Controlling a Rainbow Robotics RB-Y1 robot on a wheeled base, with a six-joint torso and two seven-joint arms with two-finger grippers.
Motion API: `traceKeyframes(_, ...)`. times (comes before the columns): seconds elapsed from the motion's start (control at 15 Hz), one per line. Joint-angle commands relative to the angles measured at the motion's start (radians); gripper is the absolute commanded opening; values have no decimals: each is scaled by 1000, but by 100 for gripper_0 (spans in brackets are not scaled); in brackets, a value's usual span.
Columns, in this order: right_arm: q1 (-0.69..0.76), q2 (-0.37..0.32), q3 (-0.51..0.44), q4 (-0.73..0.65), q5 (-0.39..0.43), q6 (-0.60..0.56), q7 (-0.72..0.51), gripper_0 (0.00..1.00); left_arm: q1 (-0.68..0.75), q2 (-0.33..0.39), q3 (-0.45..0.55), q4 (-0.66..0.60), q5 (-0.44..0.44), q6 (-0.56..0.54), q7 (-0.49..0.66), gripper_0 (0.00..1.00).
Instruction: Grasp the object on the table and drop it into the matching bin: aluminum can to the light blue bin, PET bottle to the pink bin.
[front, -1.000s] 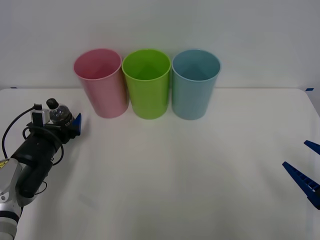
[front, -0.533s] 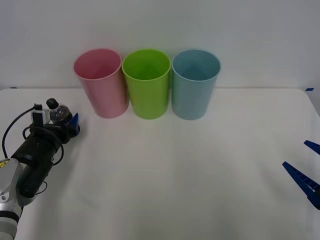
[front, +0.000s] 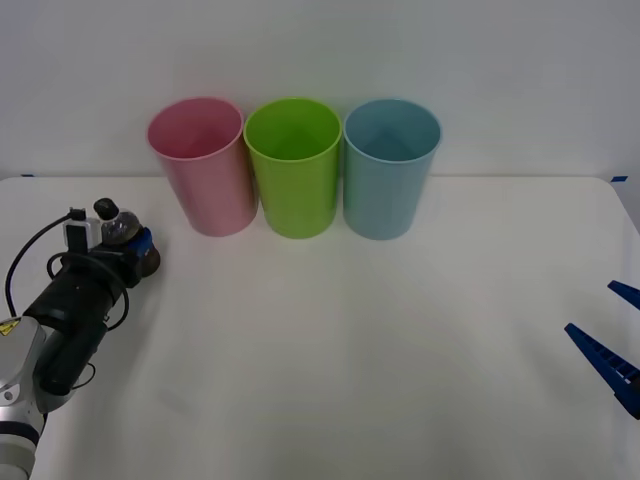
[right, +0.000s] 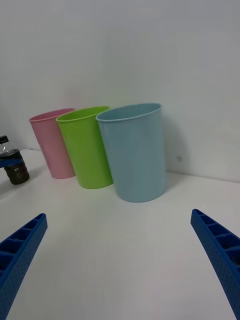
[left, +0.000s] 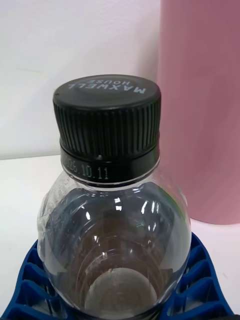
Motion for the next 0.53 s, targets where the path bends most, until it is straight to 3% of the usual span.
traceKeyframes(0.07, 0, 0, 0, 0, 0, 0, 0, 100, 10, 0, -1, -2, 19, -22, -7, 0)
traceKeyframes(0.27, 0, 0, 0, 0, 0, 0, 0, 100, 43, 25, -1, -38, 62, -60, -13, 0)
traceKeyframes(0.53, 0, 0, 0, 0, 0, 0, 0, 100, 161, 55, -26, -207, 155, -80, -9, 0)
